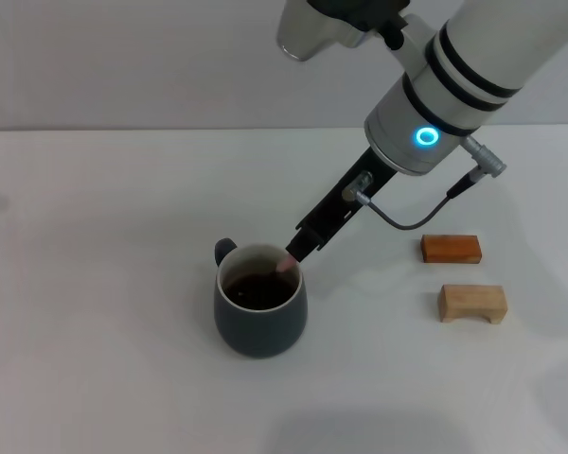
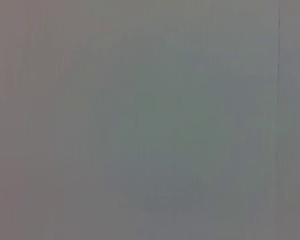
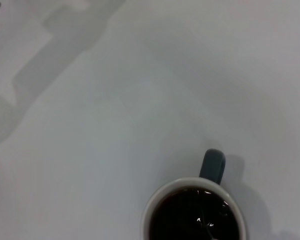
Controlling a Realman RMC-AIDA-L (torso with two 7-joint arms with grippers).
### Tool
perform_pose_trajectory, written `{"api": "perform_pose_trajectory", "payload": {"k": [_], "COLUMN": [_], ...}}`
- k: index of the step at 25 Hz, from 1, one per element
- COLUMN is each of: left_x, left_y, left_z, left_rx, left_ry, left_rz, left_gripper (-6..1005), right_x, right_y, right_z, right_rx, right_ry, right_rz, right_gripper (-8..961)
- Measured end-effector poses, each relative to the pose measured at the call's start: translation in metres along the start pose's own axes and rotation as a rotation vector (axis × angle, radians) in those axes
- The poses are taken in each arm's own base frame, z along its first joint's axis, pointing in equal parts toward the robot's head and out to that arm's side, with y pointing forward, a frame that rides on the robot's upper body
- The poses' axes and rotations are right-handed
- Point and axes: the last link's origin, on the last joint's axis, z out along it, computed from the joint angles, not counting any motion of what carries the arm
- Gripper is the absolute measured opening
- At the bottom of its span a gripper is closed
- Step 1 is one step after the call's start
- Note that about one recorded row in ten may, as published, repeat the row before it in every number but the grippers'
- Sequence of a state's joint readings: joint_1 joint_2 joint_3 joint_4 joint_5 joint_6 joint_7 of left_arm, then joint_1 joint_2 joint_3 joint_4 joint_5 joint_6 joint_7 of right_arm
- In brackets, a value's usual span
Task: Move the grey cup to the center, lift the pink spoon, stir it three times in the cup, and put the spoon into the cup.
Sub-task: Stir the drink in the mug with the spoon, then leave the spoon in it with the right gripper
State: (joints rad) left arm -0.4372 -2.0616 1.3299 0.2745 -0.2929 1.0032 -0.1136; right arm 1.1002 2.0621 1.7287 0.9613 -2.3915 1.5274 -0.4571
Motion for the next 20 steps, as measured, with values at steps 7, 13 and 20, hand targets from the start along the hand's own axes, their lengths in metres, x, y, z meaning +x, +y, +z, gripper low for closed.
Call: {"api": "perform_pose_trajectory", "payload": {"k": [7, 13, 20], "left_x": [0.0, 0.0, 0.0], "left_y": [0.0, 0.0, 0.0], "left_z": [0.0, 0.0, 0.0], "left_rx": [0.0, 0.0, 0.0], "left_ry": [0.0, 0.0, 0.0], "left_rz": [0.0, 0.0, 0.0], "left_gripper": [-2, -2, -2], "right_x": [-0.006, -0.011, -0.009], "right_y": [0.009, 0.003, 0.004], "right_z": [-0.003, -0.003, -0.005], "right_rx": [-0.032, 0.015, 0.027], "right_ry": [-0.025, -0.043, -0.011], "right_rz": [-0.017, -0.013, -0.021], "right_gripper": [120, 119, 119]}}
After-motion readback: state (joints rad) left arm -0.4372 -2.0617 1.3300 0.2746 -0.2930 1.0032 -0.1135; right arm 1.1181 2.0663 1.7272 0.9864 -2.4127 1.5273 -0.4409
